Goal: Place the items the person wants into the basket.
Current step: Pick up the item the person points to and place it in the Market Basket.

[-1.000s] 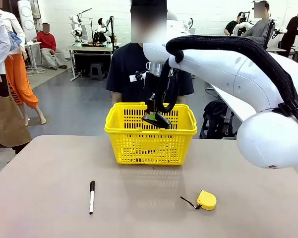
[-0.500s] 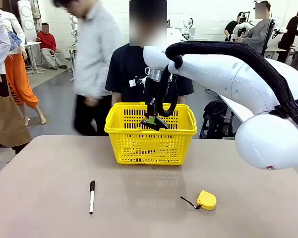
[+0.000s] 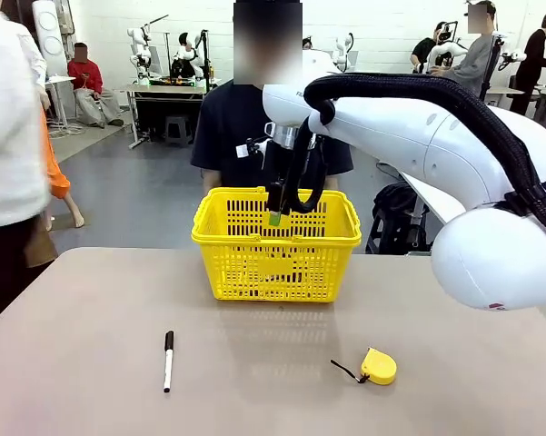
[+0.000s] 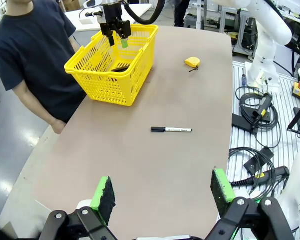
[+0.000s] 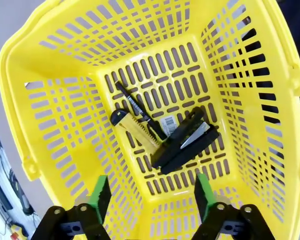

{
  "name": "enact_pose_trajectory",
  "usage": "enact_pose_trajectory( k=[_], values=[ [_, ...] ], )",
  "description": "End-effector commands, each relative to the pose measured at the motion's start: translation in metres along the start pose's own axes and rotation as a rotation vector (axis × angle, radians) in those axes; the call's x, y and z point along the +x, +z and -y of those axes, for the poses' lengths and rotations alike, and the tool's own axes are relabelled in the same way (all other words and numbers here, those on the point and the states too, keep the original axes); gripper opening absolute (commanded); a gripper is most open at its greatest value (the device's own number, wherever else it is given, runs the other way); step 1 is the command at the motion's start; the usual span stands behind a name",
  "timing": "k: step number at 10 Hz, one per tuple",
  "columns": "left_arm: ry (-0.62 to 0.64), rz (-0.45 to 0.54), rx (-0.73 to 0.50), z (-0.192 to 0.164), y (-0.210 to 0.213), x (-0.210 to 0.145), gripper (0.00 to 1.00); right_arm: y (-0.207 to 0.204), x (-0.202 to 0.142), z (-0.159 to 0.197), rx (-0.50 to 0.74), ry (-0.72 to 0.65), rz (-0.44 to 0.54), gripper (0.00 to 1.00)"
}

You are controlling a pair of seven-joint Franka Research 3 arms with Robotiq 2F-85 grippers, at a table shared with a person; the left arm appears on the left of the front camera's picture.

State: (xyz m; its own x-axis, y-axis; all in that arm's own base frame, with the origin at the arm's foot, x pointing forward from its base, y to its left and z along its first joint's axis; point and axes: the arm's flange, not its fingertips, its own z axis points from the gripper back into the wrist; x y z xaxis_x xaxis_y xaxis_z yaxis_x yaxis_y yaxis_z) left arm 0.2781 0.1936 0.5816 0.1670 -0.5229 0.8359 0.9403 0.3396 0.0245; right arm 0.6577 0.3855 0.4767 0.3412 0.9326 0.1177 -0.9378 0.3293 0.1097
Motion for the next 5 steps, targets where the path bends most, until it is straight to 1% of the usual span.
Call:
enact_pose_trajectory(
  k=[1,3,4,5],
  values=[
    [-0.020,0.015,-0.001,0.000,0.002,0.000,1.00,0.002,-0.008,-0.007,0.019,0.014,0.014,1.00],
    [-0.020,0.015,-0.001,0.000,0.002,0.000,1.00,0.010,-0.010,-0.014,0.016,-0.001,0.008,1.00],
    [-0.020,0.015,-0.001,0.000,0.002,0.000,1.00,0.029,-0.023,-0.033,-0.029,-0.002,-0.001,1.00],
    [-0.020,0.015,-0.001,0.000,0.002,0.000,1.00,0.063,-0.046,-0.058,-0.063,-0.034,0.017,1.00]
  ],
)
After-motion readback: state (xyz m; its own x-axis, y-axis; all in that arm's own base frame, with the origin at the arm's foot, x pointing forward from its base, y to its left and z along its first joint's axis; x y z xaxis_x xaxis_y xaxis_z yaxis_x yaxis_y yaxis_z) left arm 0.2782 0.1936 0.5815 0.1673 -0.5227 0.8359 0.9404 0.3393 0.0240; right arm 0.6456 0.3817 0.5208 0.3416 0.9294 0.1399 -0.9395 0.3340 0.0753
